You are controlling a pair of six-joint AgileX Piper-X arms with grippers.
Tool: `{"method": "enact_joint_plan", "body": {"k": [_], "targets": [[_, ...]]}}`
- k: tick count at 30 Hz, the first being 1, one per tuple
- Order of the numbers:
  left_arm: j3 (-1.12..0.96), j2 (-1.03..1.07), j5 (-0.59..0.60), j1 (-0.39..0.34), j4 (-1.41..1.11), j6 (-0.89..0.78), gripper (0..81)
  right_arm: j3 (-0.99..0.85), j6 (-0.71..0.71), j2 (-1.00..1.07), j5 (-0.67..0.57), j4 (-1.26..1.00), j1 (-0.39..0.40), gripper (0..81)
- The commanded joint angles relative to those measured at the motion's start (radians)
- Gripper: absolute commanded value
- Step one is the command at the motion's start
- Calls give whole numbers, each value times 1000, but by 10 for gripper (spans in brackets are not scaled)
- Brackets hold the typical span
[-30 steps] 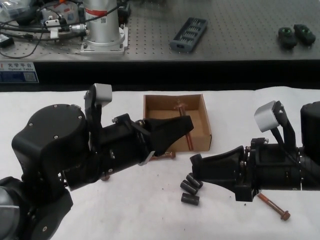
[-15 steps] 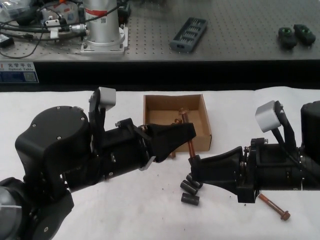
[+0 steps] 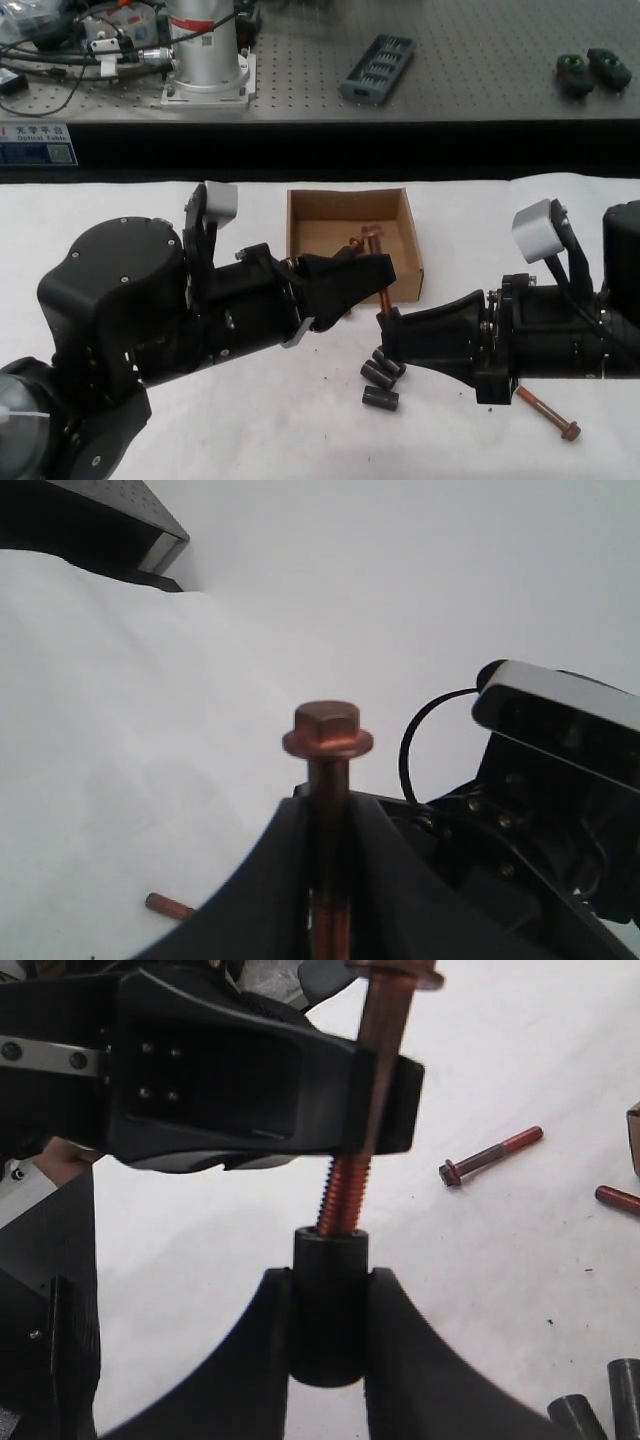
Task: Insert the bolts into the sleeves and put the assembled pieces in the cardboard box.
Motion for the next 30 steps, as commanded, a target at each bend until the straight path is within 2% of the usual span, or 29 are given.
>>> {"method": "enact_joint_plan", "body": {"k": [1, 21, 29, 30], "targets": [[-9, 3, 13, -7, -11, 0, 6, -1, -2, -2, -17, -47, -6, 29], [-9, 3, 6, -9, -11, 108, 6, -1, 124, -2, 130, -173, -9, 29], [-9, 3, 6, -9, -11, 115, 3, -1, 148, -2, 133, -209, -9, 29], [-9, 3, 6, -9, -11, 117, 25, -1, 151, -2, 133, -209, -9, 29]]}}
